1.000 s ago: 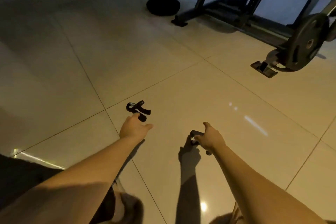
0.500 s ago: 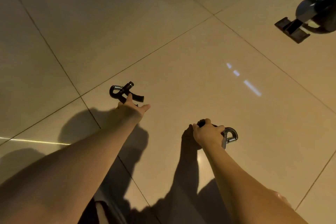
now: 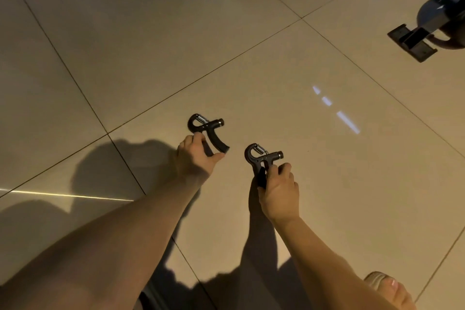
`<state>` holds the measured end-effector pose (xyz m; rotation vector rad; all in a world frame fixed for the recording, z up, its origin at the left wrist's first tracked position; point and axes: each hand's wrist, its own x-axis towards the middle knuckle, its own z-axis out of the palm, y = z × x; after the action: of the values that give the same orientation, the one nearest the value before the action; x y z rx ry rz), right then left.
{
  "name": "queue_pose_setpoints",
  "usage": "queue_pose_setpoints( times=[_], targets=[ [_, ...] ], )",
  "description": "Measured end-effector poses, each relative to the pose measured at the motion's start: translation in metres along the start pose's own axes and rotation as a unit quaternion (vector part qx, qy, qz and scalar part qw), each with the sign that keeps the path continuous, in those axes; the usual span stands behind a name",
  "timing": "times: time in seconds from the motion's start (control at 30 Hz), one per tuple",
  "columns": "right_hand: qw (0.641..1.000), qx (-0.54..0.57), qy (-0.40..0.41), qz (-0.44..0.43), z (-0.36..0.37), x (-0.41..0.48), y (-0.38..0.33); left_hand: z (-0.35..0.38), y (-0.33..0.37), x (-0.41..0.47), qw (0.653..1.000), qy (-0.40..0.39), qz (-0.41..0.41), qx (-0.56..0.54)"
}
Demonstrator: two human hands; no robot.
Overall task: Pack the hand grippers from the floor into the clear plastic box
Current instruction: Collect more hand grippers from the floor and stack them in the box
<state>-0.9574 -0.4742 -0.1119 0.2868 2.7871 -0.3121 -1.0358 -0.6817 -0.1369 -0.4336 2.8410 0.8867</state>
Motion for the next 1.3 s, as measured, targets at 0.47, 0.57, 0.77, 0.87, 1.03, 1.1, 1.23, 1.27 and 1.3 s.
queue_pose_setpoints(
  times=[0.47,0.57,0.77,0.87,1.03,1.1,1.23,1.27,1.3],
  targets=[
    [0.999,-0.010,-0.023,0.046,0.008,-0.016,0.038,0.031,0.060,0.004,0.970,-0.060,-0.234,-0.004],
    [0.998,0.011,-0.032,0.051,0.005,-0.022,0.048,0.031,0.046,-0.015,0.981,-0.064,-0.183,-0.005],
    [0.997,0.051,-0.046,0.044,-0.005,-0.040,0.066,0.025,0.032,-0.064,0.993,-0.053,-0.090,-0.053],
    [0.996,0.073,-0.030,0.035,-0.014,-0.054,0.076,0.017,0.039,-0.087,0.995,-0.037,-0.062,-0.073],
    [0.994,0.109,0.029,0.005,-0.041,-0.083,0.091,-0.004,0.067,-0.130,0.996,0.000,-0.033,-0.088],
    [0.990,0.125,0.059,-0.014,-0.054,-0.099,0.096,-0.013,0.078,-0.153,0.995,0.020,-0.013,-0.101],
    [0.979,0.163,0.116,-0.045,-0.084,-0.136,0.105,-0.040,0.097,-0.208,0.992,0.067,0.022,-0.102],
    [0.975,0.174,0.130,-0.054,-0.093,-0.147,0.107,-0.050,0.103,-0.223,0.991,0.078,0.029,-0.108],
    [0.970,0.184,0.144,-0.063,-0.103,-0.158,0.109,-0.061,0.109,-0.237,0.989,0.089,0.036,-0.115]
  ],
)
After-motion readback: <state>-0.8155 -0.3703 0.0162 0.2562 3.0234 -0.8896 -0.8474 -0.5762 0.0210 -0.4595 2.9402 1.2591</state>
